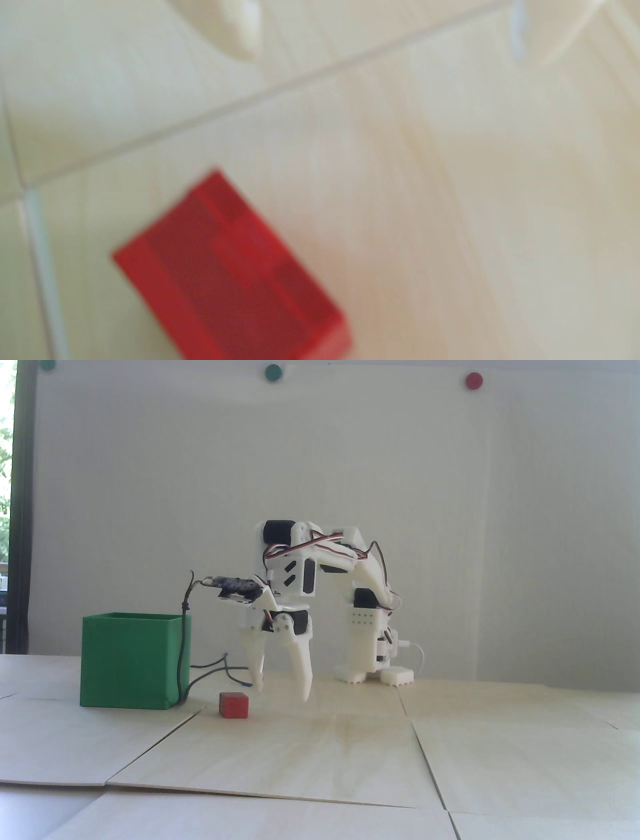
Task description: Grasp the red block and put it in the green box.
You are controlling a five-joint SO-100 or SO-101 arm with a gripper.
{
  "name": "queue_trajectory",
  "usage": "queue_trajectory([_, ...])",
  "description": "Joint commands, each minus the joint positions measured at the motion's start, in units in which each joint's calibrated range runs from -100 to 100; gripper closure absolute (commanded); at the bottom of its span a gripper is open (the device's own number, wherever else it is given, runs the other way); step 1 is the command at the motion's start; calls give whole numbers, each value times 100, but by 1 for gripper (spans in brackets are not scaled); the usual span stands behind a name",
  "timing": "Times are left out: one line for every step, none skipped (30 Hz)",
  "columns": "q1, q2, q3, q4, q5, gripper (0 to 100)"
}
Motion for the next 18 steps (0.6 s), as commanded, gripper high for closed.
queue_trajectory([-185, -207, -409, 490, 396, 74])
queue_trajectory([-210, -207, -435, 506, 427, 74])
queue_trajectory([-242, -207, -524, 515, 458, 74])
queue_trajectory([-258, -207, -604, 515, 469, 74])
queue_trajectory([-274, -207, -684, 515, 474, 74])
queue_trajectory([-306, -207, -737, 515, 500, 74])
queue_trajectory([-322, -207, -799, 515, 640, 74])
queue_trajectory([-322, -207, -835, 515, 807, 74])
queue_trajectory([-330, -207, -861, 515, 921, 74])
queue_trajectory([-370, -215, -941, 515, 1072, 74])
queue_trajectory([-370, -215, -985, 515, 1072, 74])
queue_trajectory([-370, -207, -1003, 515, 1072, 74])
queue_trajectory([-370, -207, -994, 515, 1072, 74])
queue_trajectory([-370, -199, -994, 515, 1067, 74])
queue_trajectory([-370, -199, -994, 515, 1026, 74])
queue_trajectory([-370, -199, -994, 515, 880, 74])
queue_trajectory([-346, -199, -1003, 515, 755, 74])
queue_trajectory([-322, -199, -1012, 490, 573, 74])
